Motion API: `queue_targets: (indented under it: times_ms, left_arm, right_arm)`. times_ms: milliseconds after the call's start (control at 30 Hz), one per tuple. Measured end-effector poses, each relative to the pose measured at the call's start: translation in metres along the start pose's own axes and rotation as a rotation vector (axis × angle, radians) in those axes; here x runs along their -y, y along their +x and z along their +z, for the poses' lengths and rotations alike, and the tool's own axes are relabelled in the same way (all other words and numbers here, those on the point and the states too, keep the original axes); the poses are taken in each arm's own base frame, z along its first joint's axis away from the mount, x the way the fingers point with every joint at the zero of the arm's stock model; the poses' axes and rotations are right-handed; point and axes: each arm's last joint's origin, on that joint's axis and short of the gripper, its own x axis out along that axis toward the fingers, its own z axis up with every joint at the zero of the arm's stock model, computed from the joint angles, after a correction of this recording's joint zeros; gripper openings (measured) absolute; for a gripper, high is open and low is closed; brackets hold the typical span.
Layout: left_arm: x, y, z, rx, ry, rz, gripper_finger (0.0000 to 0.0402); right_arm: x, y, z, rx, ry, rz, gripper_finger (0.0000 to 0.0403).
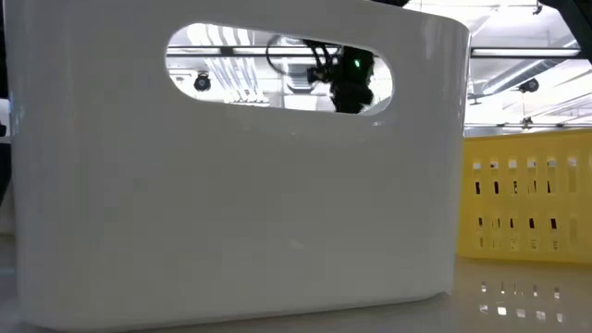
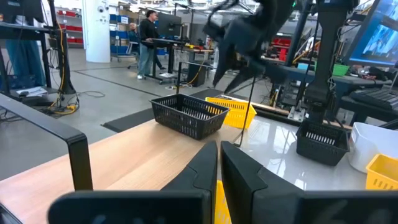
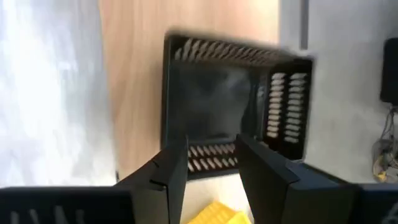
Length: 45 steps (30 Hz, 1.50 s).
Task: Stack baskets on shelf by color
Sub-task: Put the bottom left white bin on the shelf
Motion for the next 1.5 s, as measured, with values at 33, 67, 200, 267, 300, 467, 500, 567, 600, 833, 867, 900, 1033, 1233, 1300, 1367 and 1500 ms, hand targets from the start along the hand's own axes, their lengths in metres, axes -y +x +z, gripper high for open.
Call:
queue_targets:
  times_ms: [33, 67, 200, 267, 300, 467, 500, 567, 600, 833, 867, 900, 1033, 1233, 1300, 1367, 1500]
  left_arm:
    - [0.000, 0.000, 0.000, 0.000, 0.000, 0.000, 0.0004]
    - [0.000, 0.000, 0.000, 0.000, 0.000, 0.000, 0.0004]
    - [0.000, 0.000, 0.000, -0.001, 0.001, 0.000, 0.0004]
    - [0.000, 0.000, 0.000, -0.001, 0.000, 0.000, 0.0004]
    - [0.000, 0.000, 0.000, -0.001, 0.001, 0.000, 0.0004]
    - [0.000, 0.000, 0.000, 0.000, 0.001, 0.000, 0.0004]
    - [0.000, 0.000, 0.000, 0.000, 0.000, 0.000, 0.0004]
    - [0.000, 0.000, 0.000, 0.000, 0.000, 0.000, 0.0004]
    - [0.000, 0.000, 0.000, -0.001, 0.001, 0.000, 0.0004]
    - [0.000, 0.000, 0.000, -0.003, 0.002, 0.001, 0.0004]
    - [0.000, 0.000, 0.000, -0.005, 0.003, 0.000, 0.0004]
    - [0.000, 0.000, 0.000, -0.005, 0.003, 0.001, 0.0004]
    - [0.000, 0.000, -0.001, -0.005, 0.003, 0.001, 0.0004]
    - [0.000, 0.000, -0.001, -0.007, 0.005, 0.001, 0.0004]
    - [0.000, 0.000, -0.001, -0.007, 0.004, 0.001, 0.0004]
    - [0.000, 0.001, -0.001, -0.008, 0.005, 0.001, 0.0004]
    - [0.000, 0.001, -0.001, -0.008, 0.005, 0.001, 0.0004]
  right_arm:
    - [-0.001, -0.006, 0.004, 0.028, 0.020, 0.009, 0.0128]
    - [-0.002, -0.011, 0.007, 0.057, 0.034, 0.025, 0.0126]
    - [-0.017, -0.019, 0.017, 0.163, 0.039, 0.161, 0.0117]
    - [-0.030, -0.017, 0.022, 0.222, 0.009, 0.245, 0.0111]
    - [-0.039, -0.014, 0.025, 0.258, -0.012, 0.287, 0.0109]
    - [-0.081, 0.006, 0.035, 0.434, -0.099, 0.435, 0.0095]
    - [-0.088, 0.010, 0.038, 0.463, -0.101, 0.445, 0.0092]
    - [-0.101, 0.018, 0.043, 0.505, -0.095, 0.455, 0.0088]
    - [-0.106, 0.021, 0.047, 0.530, -0.090, 0.456, 0.0087]
    - [-0.131, 0.020, 0.061, 0.512, -0.166, 0.485, 0.0090]
    - [-0.132, 0.013, 0.062, 0.505, -0.174, 0.489, 0.0092]
    - [-0.134, 0.006, 0.062, 0.490, -0.172, 0.499, 0.0094]
    - [-0.152, -0.024, 0.058, 0.438, -0.195, 0.547, 0.0085]
    - [-0.213, -0.058, 0.046, 0.368, -0.249, 0.650, 0.0041]
    - [-0.234, -0.067, 0.043, 0.358, -0.245, 0.683, 0.0033]
    - [-0.257, -0.075, 0.039, 0.350, -0.243, 0.715, 0.0029]
    - [-0.297, -0.089, 0.036, 0.396, -0.238, 0.779, 0.0035]
